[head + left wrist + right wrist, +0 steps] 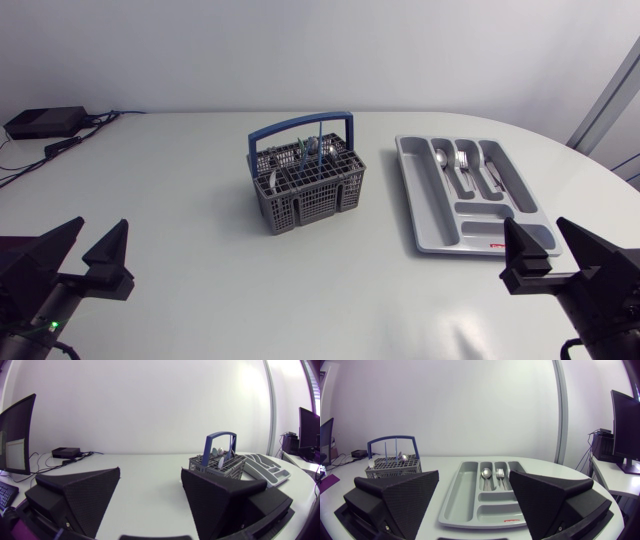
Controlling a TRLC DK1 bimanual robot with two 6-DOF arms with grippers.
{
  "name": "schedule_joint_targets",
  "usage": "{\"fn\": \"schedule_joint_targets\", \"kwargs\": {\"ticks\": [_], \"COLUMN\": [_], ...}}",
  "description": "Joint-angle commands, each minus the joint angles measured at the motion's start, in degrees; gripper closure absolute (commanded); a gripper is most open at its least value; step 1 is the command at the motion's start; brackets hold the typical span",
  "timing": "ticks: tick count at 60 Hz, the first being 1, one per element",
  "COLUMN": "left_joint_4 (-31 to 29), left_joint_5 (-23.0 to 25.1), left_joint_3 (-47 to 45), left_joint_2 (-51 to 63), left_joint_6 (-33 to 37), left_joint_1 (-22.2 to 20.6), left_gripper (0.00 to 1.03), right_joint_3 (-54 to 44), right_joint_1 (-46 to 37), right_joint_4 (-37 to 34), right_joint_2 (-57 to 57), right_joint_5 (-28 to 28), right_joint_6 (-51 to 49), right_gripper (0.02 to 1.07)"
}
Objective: Unload the cutlery basket into the drawer organizer.
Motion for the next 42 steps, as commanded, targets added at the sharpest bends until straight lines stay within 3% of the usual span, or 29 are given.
{"fn": "schedule_joint_targets", "kwargs": {"ticks": [1,23,32,42], "left_joint_4": [0.14,1.19,1.46,-1.88], "left_joint_5": [-0.42,-0.42,-0.51,-0.42], "left_joint_3": [-1.02,-0.66,2.85,9.0], "left_joint_2": [-0.47,-0.56,-0.47,3.04], "left_joint_6": [0.87,1.05,2.19,2.89], "left_joint_1": [-0.35,0.09,2.29,0.62], "left_gripper": [0.04,0.04,0.05,0.06], "right_joint_3": [-1.1,-0.75,1.71,6.28], "right_joint_1": [0.32,0.68,2.08,5.33], "right_joint_4": [0.1,0.71,-0.6,0.36], "right_joint_2": [-0.34,-0.43,-0.25,4.84], "right_joint_5": [0.1,0.98,0.45,1.51], "right_joint_6": [1.36,1.36,0.92,0.22], "right_gripper": [0.06,0.06,0.06,0.06]}}
